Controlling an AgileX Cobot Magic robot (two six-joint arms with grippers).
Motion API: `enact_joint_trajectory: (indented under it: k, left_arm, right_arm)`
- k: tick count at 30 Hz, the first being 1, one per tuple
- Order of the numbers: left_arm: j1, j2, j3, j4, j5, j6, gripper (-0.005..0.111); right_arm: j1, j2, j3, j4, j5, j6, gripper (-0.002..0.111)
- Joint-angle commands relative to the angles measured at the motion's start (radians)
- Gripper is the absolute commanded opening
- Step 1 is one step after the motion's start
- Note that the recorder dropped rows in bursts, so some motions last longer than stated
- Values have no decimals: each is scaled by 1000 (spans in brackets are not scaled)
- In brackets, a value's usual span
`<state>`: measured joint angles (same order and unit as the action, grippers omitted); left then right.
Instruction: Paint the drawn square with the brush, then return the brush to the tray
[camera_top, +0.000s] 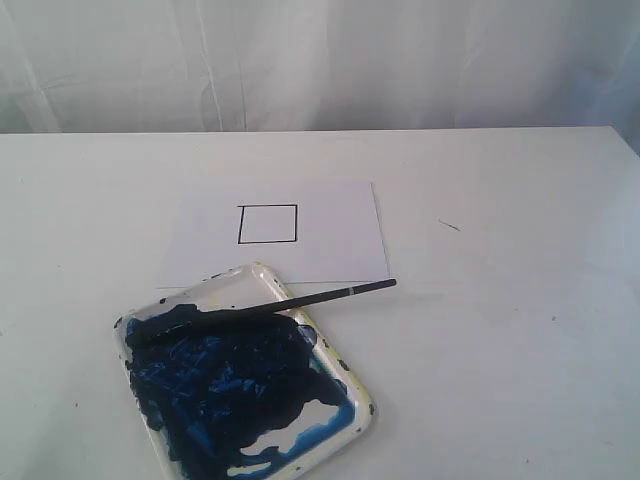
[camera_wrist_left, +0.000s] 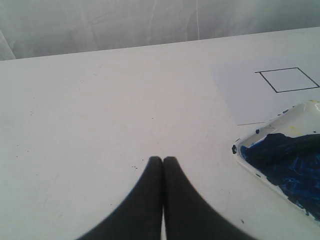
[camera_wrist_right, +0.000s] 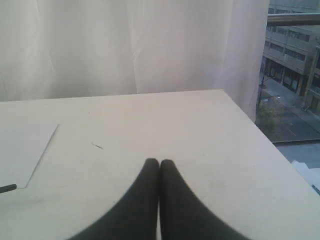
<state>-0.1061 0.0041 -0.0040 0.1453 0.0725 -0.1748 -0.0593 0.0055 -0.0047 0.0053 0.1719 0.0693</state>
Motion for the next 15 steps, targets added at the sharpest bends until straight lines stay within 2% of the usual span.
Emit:
enact_joint_trajectory:
  k: [1, 15]
  left_arm:
    - [5, -4, 4, -6, 2, -8, 0]
    - [5, -4, 4, -18, -22, -40, 0]
  right_arm:
    - [1, -5, 5, 2, -44, 5, 0]
    - [1, -5, 5, 2, -66, 5, 0]
